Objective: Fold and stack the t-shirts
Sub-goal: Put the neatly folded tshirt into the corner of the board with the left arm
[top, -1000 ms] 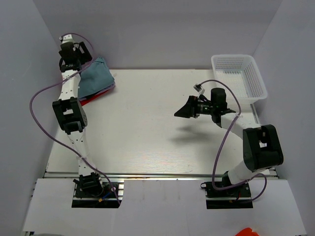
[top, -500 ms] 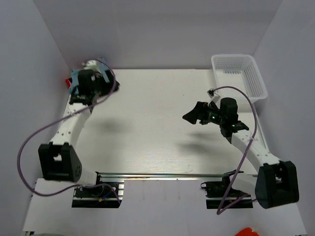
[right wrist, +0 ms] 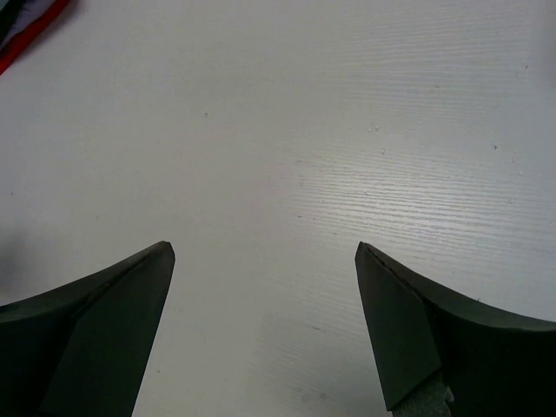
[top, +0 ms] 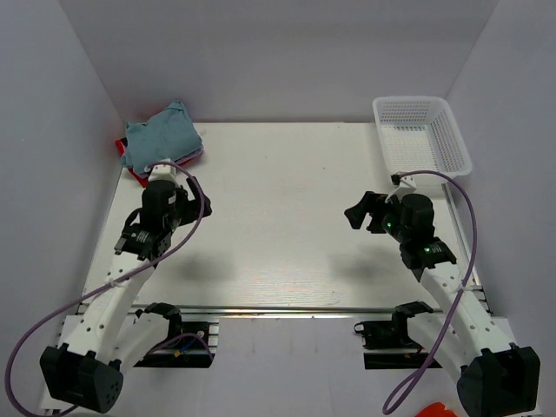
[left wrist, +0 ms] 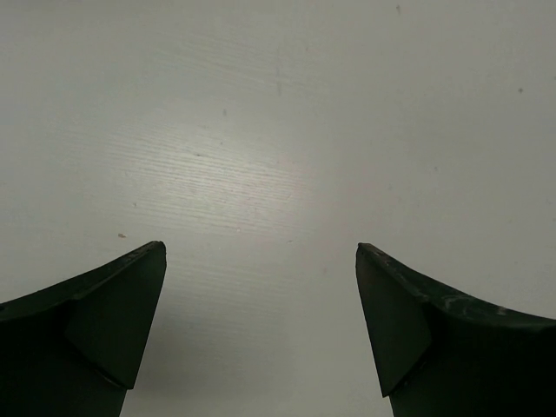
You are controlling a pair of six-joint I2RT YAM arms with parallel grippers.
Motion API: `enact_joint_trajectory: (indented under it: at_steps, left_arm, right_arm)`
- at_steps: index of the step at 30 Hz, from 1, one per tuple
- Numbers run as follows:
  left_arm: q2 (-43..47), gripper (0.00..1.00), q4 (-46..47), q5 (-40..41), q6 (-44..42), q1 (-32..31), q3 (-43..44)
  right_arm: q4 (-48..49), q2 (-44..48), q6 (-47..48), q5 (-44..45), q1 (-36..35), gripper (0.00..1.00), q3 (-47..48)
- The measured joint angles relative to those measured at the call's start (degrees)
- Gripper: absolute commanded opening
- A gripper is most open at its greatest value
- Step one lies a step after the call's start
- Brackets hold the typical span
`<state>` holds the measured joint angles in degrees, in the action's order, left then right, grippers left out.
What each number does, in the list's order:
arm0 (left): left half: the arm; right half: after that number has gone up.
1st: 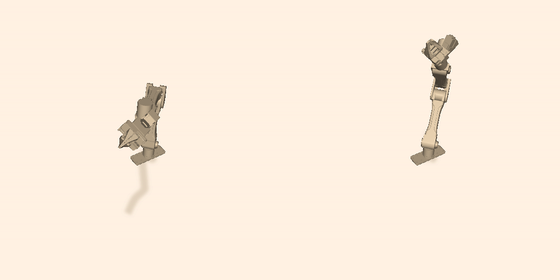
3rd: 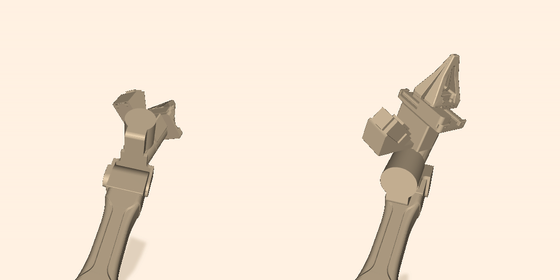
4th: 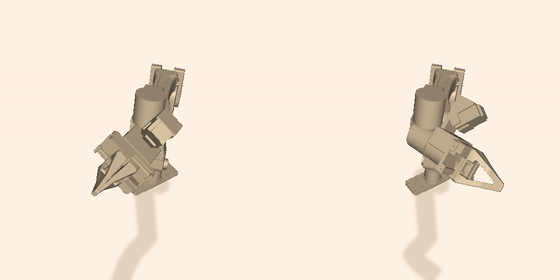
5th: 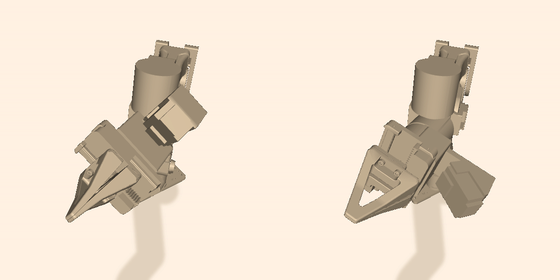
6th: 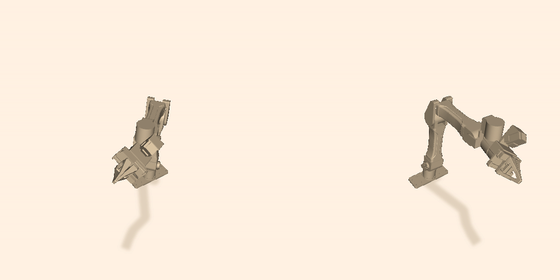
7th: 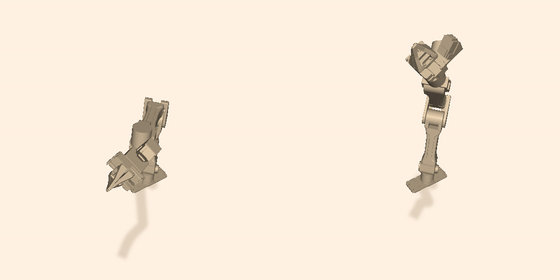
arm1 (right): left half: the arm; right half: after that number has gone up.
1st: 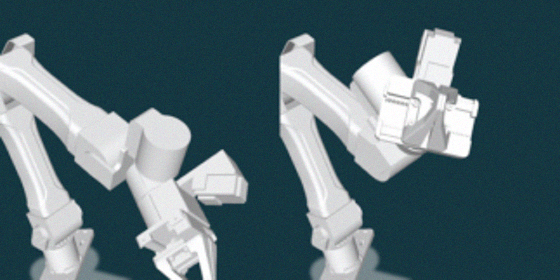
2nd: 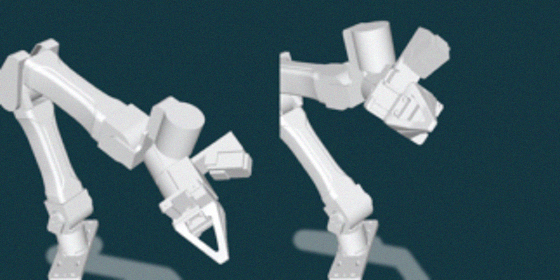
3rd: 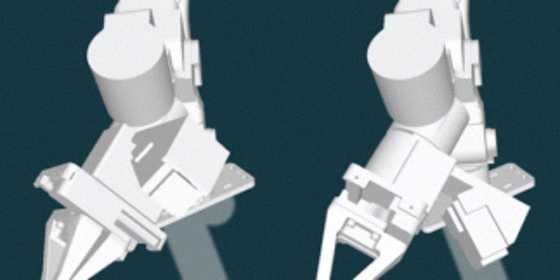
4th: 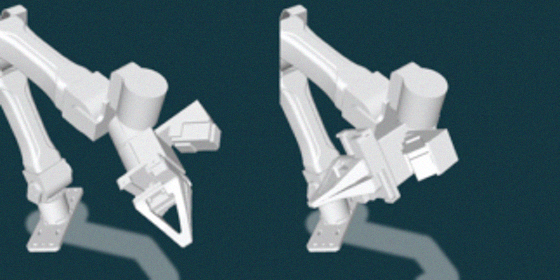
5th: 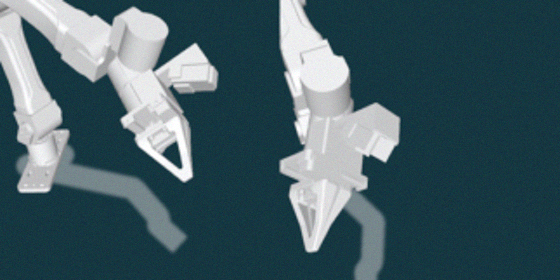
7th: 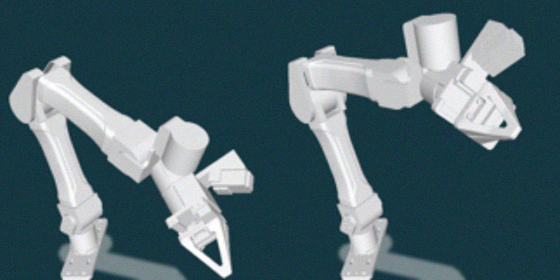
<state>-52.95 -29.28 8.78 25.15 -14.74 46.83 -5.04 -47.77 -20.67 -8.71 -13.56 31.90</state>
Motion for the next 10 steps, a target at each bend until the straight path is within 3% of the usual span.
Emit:
enact_joint_trajectory:
  at_steps: [4, 10]
  left_arm:
    - [2.69, 1.0, 0.61, 1.07, 0.0, -0.02, 0.04]
    - [-0.13, 1.0, -0.9, 2.58, 0.0, -0.02, 0.13]
  right_arm:
    - [0.02, 0.2, -0.09, 0.44, 0.0, 0.9, 0.0]
    - [1.27, 0.2, -0.35, -0.35, 0.0, 0.9, -1.25]
